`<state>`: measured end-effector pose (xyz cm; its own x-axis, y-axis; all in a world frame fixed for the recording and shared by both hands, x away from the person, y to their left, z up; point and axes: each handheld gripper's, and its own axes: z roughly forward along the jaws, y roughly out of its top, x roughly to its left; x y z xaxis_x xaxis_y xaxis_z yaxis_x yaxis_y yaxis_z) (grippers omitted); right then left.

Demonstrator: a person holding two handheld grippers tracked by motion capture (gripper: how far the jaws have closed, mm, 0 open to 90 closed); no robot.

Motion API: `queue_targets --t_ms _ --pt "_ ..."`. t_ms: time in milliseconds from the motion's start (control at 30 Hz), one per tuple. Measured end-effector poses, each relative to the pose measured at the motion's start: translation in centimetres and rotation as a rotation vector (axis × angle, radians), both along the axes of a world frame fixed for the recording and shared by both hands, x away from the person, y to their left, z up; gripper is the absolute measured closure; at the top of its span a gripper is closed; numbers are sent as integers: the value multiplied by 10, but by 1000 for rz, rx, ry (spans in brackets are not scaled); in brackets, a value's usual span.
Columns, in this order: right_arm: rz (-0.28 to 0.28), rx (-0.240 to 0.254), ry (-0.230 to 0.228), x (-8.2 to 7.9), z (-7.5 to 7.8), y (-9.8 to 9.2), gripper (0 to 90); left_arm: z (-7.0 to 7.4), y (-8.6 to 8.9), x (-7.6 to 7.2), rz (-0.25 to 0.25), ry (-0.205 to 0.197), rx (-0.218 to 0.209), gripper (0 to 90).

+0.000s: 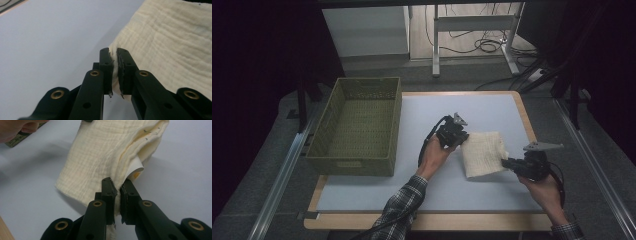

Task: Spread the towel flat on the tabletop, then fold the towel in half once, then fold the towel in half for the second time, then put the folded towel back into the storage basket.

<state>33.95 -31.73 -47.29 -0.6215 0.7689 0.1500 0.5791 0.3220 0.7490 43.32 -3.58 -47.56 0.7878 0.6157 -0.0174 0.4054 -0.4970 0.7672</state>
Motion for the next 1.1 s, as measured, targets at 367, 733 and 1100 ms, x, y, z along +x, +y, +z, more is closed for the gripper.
queue_targets --t_ms 367,733,1100 --pt "51 7 -25 9 11 28 825 16 28 1 43 -28 24 832" --pt "88 20 -37 22 19 59 825 33 57 5 94 -52 28 832" --pt "125 44 -40 36 29 93 825 54 90 8 151 -86 51 832"
